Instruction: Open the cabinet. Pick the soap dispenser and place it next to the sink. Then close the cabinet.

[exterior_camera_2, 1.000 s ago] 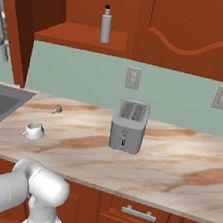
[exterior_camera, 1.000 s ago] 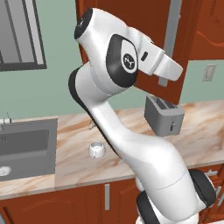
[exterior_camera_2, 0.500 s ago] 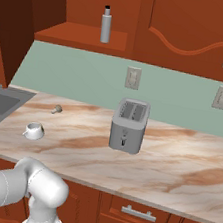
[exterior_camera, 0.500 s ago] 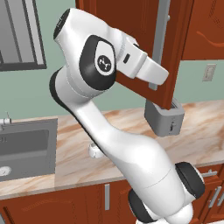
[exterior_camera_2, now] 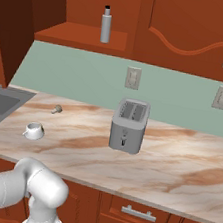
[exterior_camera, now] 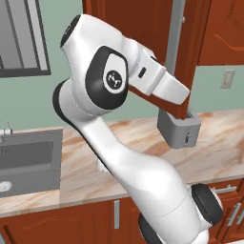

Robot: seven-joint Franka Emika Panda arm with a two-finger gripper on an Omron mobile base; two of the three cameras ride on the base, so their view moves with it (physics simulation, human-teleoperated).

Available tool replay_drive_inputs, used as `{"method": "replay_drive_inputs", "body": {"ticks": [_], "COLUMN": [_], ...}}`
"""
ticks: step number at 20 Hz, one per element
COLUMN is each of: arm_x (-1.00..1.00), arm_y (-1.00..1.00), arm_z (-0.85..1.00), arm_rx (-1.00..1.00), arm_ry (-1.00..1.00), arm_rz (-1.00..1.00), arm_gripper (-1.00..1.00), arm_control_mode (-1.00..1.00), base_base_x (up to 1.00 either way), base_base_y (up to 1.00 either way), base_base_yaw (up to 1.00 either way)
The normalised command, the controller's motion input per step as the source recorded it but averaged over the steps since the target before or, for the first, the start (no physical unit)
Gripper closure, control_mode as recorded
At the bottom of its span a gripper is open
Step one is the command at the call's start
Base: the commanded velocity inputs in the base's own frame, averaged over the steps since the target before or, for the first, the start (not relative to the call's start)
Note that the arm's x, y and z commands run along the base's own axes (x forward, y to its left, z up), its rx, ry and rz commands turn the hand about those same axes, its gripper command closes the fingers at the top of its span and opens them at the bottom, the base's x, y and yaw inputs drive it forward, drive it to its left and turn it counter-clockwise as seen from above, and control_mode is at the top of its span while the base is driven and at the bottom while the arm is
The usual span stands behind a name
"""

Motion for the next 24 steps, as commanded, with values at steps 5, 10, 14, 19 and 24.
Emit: {"method": "replay_drive_inputs", "body": {"ticks": [5, 10, 14, 19, 24], "arm_x": [-0.45, -0.46, -0.59, -0.51, -0.40], "arm_y": [-0.21, -0.18, -0.03, -0.01, -0.13], "arm_z": [-0.22, -0.22, -0.16, -0.06, -0.05], "arm_rx": [0.06, 0.18, 0.22, 0.23, 0.16], "arm_ry": [0.02, 0.00, 0.00, 0.00, 0.00], "arm_rz": [0.07, 0.22, 0.30, 0.33, 0.29], "arm_gripper": [-1.00, -1.00, -1.00, -1.00, -1.00], "arm_control_mode": [-1.00, -1.00, -1.00, -1.00, -1.00], "base_base_x": [0.00, 0.00, 0.00, 0.00, 0.00], "base_base_y": [0.00, 0.00, 0.00, 0.00, 0.00], "base_base_yaw": [0.00, 0.00, 0.00, 0.00, 0.00]}}
